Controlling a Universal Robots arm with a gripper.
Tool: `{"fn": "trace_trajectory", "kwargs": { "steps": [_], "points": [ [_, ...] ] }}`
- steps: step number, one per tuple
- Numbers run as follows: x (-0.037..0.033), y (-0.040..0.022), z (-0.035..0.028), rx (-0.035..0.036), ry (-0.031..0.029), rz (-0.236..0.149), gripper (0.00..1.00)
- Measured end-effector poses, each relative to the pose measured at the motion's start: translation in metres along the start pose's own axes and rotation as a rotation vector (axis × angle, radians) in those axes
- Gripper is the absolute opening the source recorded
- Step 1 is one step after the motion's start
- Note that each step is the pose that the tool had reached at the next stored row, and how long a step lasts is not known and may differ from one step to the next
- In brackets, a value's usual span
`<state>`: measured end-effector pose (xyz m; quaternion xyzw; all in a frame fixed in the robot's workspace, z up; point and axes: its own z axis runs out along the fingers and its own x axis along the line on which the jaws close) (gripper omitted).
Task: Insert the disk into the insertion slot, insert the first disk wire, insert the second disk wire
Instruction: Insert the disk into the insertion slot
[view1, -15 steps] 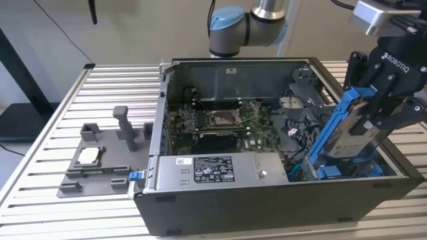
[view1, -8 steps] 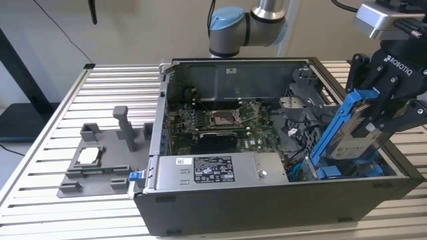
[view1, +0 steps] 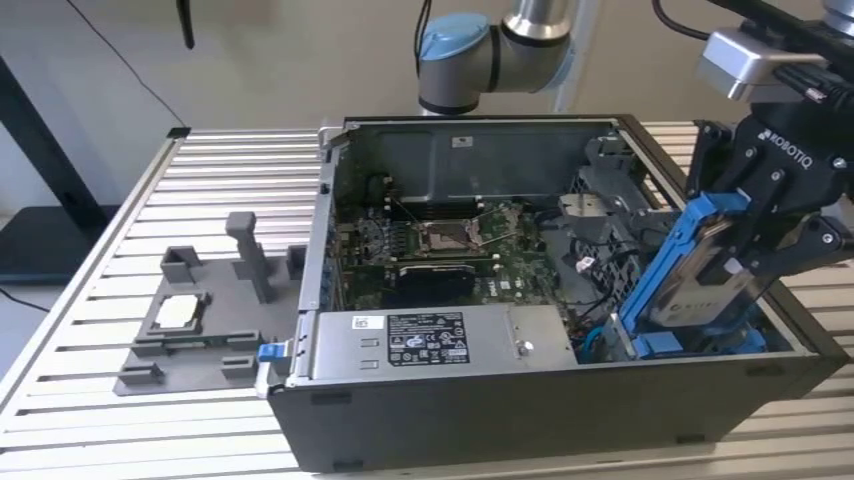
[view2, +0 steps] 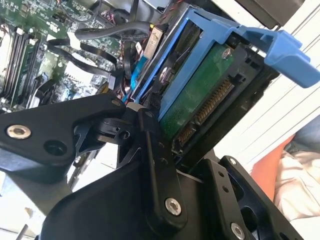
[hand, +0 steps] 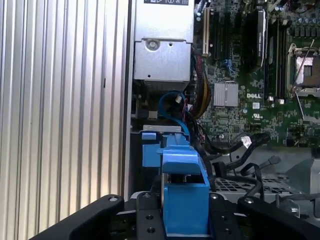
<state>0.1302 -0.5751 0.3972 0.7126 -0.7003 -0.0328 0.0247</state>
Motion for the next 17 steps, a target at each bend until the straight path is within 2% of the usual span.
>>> {"fn": "trace_trajectory", "kwargs": {
  "steps": [13, 17],
  "points": [
    [0.0003, -0.0019, 0.0235, 0.0000, 0.0000, -0.002, 0.33],
    [0.0003, -0.0020, 0.0248, 0.0013, 0.0001, -0.003, 0.33]
  ]
}}
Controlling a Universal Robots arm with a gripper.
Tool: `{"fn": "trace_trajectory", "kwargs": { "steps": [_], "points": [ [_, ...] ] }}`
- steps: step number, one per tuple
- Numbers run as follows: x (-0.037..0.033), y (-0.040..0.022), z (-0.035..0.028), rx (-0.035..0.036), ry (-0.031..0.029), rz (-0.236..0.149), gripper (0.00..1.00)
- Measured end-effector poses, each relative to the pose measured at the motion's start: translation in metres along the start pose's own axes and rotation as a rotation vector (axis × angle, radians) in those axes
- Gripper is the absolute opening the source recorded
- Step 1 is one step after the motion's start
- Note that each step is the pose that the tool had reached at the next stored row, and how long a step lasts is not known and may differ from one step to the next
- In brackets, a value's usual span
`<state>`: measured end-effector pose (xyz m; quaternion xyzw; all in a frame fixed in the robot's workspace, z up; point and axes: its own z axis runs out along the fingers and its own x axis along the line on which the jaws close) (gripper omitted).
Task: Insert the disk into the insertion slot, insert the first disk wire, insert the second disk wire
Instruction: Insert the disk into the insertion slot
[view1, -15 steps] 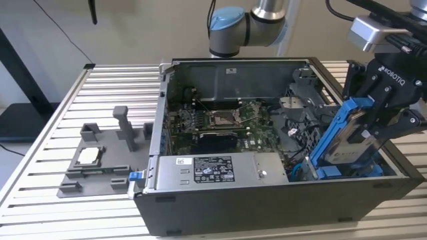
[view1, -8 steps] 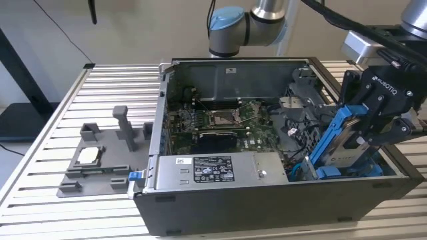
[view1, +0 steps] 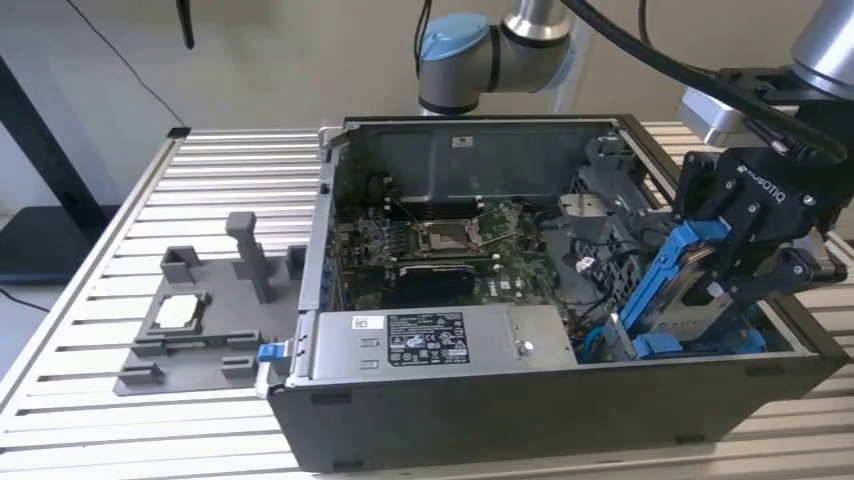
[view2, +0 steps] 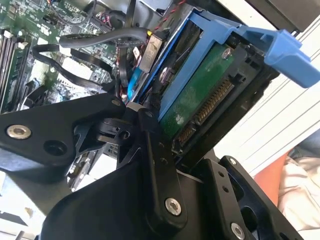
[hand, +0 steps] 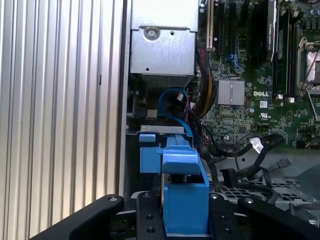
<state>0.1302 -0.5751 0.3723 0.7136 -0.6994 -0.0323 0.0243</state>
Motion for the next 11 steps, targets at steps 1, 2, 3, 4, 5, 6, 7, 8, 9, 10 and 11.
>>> {"fn": "trace_trajectory", "kwargs": {
  "steps": [1, 2, 3, 4, 5, 6, 7, 8, 9, 10, 11],
  "points": [
    [0.0000, 0.0000, 0.0000, 0.0002, -0.0001, 0.000, 0.33],
    [0.0000, 0.0000, 0.0001, 0.0005, -0.0003, 0.000, 0.33],
    [0.0000, 0.0000, 0.0002, 0.0008, -0.0005, 0.000, 0.33],
    [0.0000, 0.0000, 0.0002, 0.0009, -0.0006, 0.000, 0.33],
    [0.0000, 0.0000, 0.0002, 0.0012, -0.0006, 0.000, 0.33],
    [0.0000, 0.0000, 0.0002, 0.0014, -0.0007, -0.001, 0.33],
    [0.0000, 0.0000, 0.0002, 0.0017, -0.0008, -0.001, 0.33],
    [0.0000, -0.0001, 0.0002, 0.0022, -0.0009, -0.001, 0.33],
    [0.0000, -0.0001, 0.0002, 0.0022, -0.0009, -0.001, 0.35],
    [0.0000, -0.0001, 0.0002, 0.0023, -0.0009, -0.001, 0.40],
    [0.0000, -0.0001, 0.0002, 0.0026, -0.0010, -0.001, 0.40]
  ]
}}
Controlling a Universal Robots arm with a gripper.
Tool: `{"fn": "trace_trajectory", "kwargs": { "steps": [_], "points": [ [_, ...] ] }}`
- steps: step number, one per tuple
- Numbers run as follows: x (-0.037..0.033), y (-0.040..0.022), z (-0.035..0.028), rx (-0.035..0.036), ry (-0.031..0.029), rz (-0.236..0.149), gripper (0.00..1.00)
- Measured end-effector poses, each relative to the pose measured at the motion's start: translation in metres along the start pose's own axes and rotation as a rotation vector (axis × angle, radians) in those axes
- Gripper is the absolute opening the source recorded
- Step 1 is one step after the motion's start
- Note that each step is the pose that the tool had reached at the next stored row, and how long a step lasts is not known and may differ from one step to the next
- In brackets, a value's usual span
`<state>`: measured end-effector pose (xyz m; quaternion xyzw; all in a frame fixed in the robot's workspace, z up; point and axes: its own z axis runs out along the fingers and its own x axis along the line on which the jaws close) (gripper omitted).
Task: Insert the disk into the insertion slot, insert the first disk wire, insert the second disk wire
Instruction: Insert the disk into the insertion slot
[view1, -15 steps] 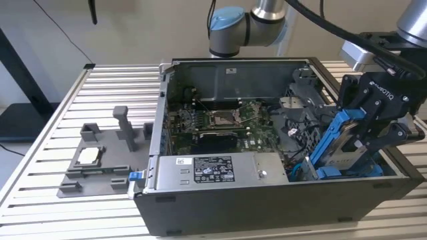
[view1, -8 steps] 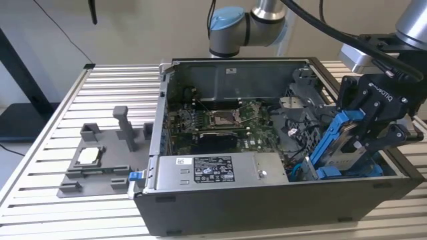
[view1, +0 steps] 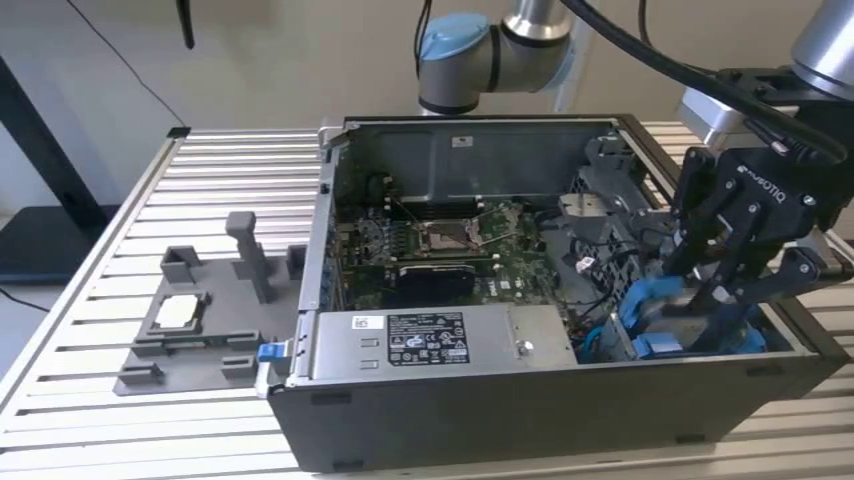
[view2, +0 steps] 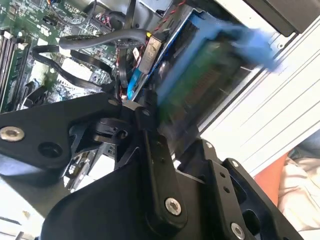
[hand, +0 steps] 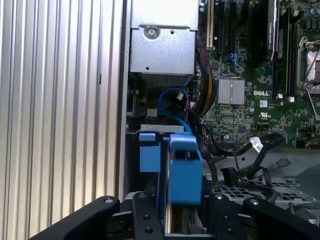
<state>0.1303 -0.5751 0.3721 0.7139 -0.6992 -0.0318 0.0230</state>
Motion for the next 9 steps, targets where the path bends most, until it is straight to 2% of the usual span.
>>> {"fn": "trace_trajectory", "kwargs": {
  "steps": [1, 9],
  "points": [
    [0.0000, 0.0000, 0.0000, 0.0002, -0.0002, 0.000, 0.47],
    [0.0000, 0.0000, 0.0000, 0.0022, -0.0005, -0.001, 0.47]
  ]
}}
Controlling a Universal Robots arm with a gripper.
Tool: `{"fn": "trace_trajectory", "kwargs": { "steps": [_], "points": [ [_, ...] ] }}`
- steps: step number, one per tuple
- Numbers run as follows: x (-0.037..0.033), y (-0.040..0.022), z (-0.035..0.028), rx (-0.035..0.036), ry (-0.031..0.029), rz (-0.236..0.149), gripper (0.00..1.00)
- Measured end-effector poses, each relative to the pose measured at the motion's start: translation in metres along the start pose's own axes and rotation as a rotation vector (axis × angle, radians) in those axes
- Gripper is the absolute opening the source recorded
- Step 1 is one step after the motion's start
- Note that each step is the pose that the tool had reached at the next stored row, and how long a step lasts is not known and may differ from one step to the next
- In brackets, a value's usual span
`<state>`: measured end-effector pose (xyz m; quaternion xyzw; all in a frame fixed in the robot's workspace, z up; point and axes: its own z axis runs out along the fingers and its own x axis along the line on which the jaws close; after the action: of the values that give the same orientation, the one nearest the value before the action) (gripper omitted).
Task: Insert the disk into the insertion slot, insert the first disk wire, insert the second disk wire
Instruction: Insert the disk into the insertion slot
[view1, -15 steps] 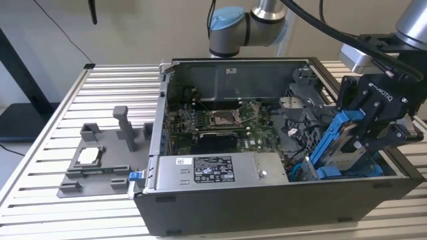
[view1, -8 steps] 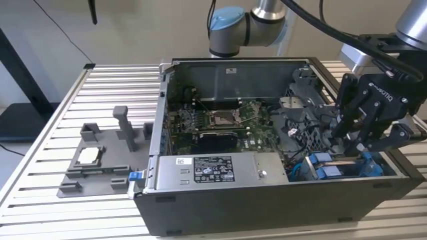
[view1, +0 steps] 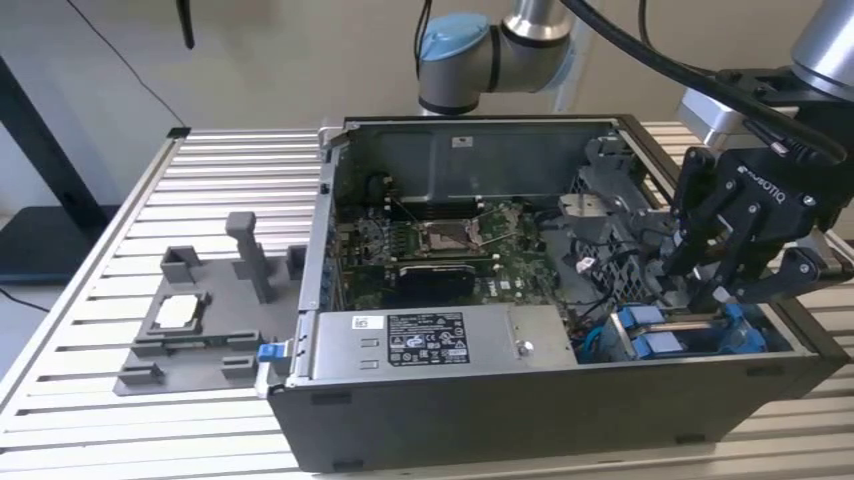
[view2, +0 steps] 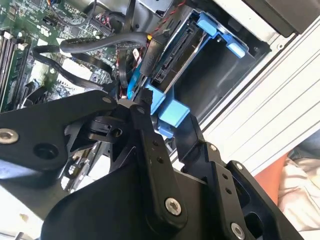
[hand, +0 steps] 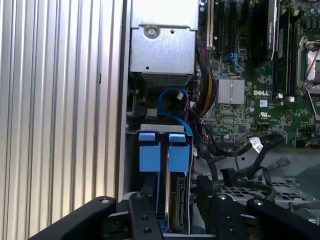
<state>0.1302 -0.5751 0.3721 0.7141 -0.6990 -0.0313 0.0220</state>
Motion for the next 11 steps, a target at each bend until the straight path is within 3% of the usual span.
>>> {"fn": "trace_trajectory", "kwargs": {
  "steps": [6, 9, 11],
  "points": [
    [-0.0005, 0.0015, -0.0021, 0.0252, -0.0092, -0.001, 0.47],
    [-0.0012, 0.0024, -0.0058, 0.0349, -0.0115, -0.001, 0.47],
    [-0.0018, 0.0028, -0.0073, 0.0450, -0.0129, -0.002, 0.47]
  ]
}}
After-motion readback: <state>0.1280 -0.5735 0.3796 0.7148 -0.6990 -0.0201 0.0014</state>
